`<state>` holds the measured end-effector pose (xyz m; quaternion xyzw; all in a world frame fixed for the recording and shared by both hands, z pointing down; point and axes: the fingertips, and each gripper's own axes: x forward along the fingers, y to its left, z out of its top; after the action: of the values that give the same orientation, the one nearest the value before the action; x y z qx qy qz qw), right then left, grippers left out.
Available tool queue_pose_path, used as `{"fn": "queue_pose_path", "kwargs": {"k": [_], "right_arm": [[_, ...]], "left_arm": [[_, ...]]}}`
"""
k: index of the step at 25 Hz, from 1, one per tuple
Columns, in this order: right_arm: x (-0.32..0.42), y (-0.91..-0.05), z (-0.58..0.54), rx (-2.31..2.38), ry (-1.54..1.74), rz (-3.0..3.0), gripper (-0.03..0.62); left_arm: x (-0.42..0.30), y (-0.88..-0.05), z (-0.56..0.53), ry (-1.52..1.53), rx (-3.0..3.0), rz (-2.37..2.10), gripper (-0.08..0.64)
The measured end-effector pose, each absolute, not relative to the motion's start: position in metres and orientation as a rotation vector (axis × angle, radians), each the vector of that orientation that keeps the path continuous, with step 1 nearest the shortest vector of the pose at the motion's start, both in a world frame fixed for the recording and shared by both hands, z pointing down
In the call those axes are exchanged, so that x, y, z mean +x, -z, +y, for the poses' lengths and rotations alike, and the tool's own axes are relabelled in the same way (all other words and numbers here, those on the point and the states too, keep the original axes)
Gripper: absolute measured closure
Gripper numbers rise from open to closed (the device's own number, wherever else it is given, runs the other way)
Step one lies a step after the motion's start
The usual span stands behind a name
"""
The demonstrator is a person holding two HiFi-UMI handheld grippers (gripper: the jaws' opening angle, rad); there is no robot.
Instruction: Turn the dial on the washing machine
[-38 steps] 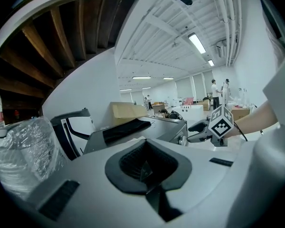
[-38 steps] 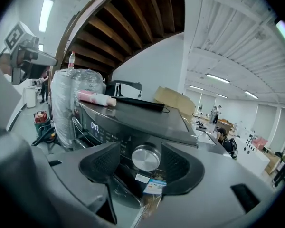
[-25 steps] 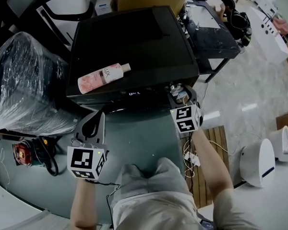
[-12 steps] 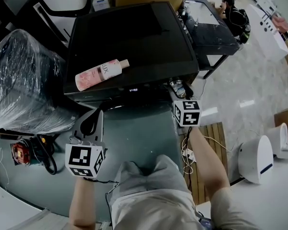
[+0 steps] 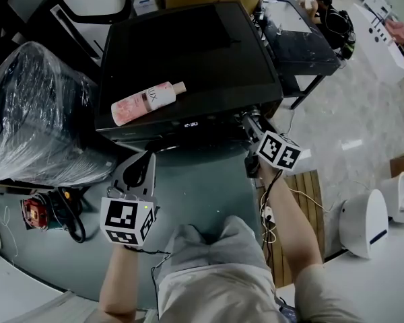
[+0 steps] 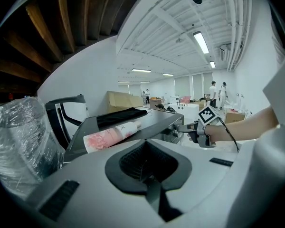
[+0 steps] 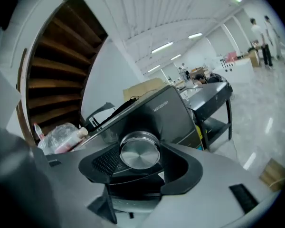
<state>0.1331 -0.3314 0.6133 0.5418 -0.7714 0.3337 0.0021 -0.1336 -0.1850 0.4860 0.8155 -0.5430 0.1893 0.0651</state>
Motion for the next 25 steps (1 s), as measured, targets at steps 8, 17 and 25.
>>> {"fn": "queue_pose_path", "kwargs": {"k": [8, 17, 25], "right_arm": [[0.137, -0.617, -0.329, 1.746, -1.543, -2.408, 0.307], [0.140, -0.616, -0.324, 1.723, -1.769, -2.353, 0.311], [0.138, -0.575, -0.297, 1.725, -1.346, -2.319, 0.354]], "left_arm": [[-0.130, -0.480, -0.184, -0.580, 2.462, -1.617, 0.541], [-0.130, -0.467, -0.180, -0.594, 2.472, -1.603, 0.541], [-0.134, -0.435, -0.178, -0.585, 2.488, -1.606, 0.541]]}}
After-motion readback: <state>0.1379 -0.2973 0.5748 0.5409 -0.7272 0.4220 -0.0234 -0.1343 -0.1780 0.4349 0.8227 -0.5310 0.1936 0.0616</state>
